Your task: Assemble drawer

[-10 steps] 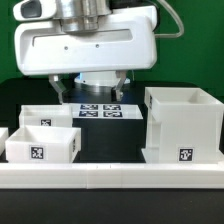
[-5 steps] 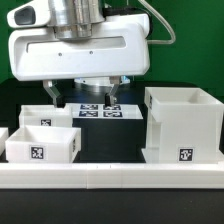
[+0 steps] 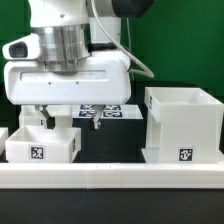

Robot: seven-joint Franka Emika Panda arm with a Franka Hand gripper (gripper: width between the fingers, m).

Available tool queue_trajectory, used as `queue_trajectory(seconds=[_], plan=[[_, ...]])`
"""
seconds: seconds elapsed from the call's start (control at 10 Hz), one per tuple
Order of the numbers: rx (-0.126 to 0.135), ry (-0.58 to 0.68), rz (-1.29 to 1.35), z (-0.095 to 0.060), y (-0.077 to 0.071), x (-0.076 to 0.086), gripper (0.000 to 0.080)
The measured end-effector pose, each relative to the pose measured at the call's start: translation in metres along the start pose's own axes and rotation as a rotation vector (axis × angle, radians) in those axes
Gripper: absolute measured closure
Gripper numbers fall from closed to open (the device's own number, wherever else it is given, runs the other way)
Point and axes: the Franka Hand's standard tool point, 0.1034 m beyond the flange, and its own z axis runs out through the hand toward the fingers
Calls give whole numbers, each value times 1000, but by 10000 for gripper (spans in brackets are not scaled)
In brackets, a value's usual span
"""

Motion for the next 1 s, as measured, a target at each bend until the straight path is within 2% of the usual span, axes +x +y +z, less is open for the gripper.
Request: queue_trajectory(seconds=[0.2,0.6,0.8,1.0], plan=[[-13,4,-3,16,2,-4,150],[-15,5,-9,17,3,-5,150],[-31,23,-26,31,7,-12,150],[-37,20,-26,38,8,-15,150]])
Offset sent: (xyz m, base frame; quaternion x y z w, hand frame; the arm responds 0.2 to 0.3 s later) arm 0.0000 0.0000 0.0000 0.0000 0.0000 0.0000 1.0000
